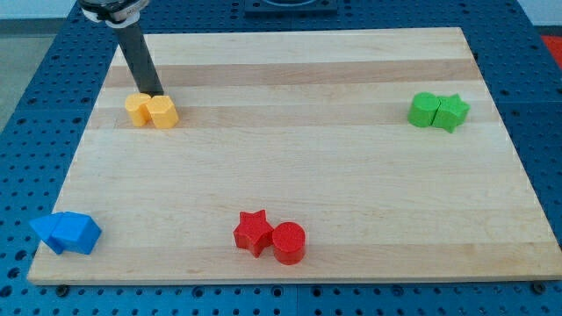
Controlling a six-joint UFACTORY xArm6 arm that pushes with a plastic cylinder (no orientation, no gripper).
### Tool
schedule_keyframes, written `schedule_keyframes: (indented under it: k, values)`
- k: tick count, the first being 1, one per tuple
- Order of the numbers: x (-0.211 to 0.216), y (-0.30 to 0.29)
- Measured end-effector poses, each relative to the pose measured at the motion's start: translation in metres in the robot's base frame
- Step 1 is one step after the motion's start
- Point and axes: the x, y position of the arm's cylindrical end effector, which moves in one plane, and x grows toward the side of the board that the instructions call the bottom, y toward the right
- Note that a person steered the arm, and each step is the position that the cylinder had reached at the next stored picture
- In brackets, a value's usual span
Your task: Separate the red blocks
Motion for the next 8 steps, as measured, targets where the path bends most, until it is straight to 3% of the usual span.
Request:
schedule_keyframes:
  k: [1, 2, 4, 6, 7, 8]
  values:
    - [-0.021, 0.05]
    - [-0.006, 0.125]
    - [0.133, 0.208]
    - [0.237, 0.317]
    - [0.283, 0.328]
    - [0.283, 0.297]
